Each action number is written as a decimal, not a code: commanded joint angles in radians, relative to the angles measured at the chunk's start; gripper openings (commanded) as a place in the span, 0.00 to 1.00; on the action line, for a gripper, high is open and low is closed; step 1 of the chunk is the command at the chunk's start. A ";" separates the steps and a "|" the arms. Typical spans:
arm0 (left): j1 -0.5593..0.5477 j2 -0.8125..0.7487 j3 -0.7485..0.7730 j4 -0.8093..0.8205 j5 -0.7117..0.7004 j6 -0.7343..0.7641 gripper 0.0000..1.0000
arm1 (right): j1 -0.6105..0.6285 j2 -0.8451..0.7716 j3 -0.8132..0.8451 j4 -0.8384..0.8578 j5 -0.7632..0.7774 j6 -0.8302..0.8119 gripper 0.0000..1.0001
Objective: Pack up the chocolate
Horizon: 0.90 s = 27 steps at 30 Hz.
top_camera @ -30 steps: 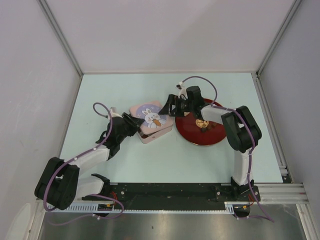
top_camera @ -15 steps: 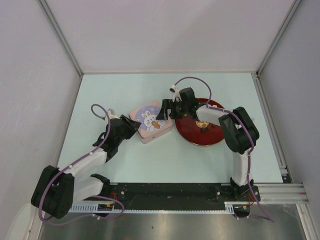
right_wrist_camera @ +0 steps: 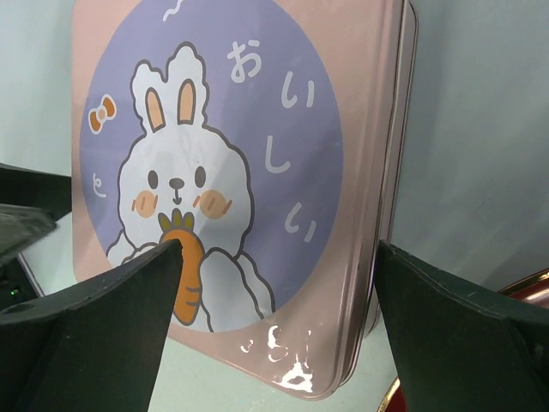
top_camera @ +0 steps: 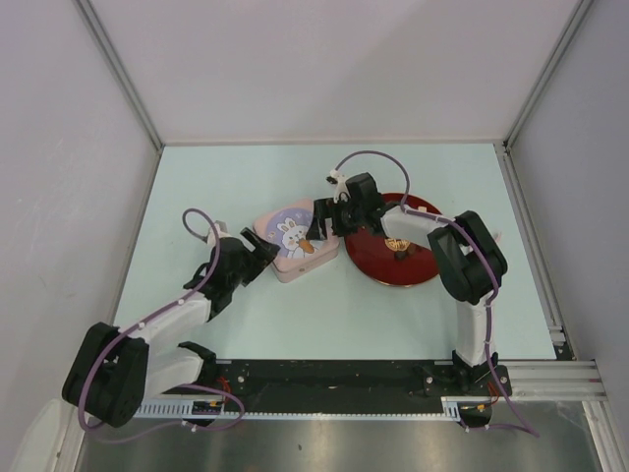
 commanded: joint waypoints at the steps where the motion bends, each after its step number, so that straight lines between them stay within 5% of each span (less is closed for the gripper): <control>1: 0.003 0.075 0.044 0.054 0.085 0.037 0.87 | 0.022 -0.044 0.060 -0.043 0.018 -0.041 0.96; 17: 0.001 0.130 0.063 0.178 0.263 0.036 0.77 | 0.062 -0.026 0.139 -0.126 0.048 -0.074 0.96; 27: 0.000 0.118 0.023 0.212 0.297 0.010 0.59 | 0.086 -0.012 0.142 -0.175 0.092 -0.093 0.96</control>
